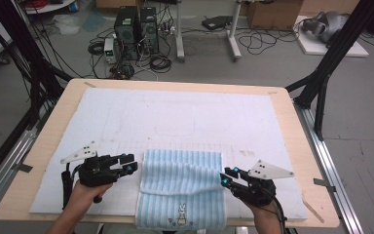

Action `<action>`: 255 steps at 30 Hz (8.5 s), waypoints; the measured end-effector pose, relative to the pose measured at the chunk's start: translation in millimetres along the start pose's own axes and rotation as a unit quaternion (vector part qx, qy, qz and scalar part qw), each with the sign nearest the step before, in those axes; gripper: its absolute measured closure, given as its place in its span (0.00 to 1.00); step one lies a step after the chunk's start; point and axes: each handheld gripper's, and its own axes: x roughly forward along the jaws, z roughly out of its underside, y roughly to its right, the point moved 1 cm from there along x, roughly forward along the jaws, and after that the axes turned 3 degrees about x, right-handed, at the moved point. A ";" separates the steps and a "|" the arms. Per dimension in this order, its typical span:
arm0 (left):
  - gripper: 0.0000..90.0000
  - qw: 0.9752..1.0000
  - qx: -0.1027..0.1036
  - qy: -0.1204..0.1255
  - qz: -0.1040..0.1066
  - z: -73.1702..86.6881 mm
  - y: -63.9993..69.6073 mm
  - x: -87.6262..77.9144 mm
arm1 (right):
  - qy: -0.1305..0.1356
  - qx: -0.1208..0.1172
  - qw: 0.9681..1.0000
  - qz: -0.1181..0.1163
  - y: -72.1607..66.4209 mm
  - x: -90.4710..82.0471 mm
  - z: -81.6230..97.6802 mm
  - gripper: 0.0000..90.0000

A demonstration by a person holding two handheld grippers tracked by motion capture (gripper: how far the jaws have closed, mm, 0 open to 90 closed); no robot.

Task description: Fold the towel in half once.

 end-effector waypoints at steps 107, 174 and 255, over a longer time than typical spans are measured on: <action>0.48 0.984 -0.039 -0.057 -0.161 -34.9 -92.8 91.7 | -0.046 0.003 0.986 0.159 83.4 127.9 -52.8 0.54; 0.94 0.991 0.033 -0.077 -0.107 0.1 -6.0 48.3 | -0.115 -0.054 0.987 0.096 25.5 88.8 11.9 0.93; 0.86 0.982 0.026 -0.101 -0.157 -30.0 -81.7 113.0 | -0.105 -0.014 0.988 0.115 75.4 129.6 -43.9 0.90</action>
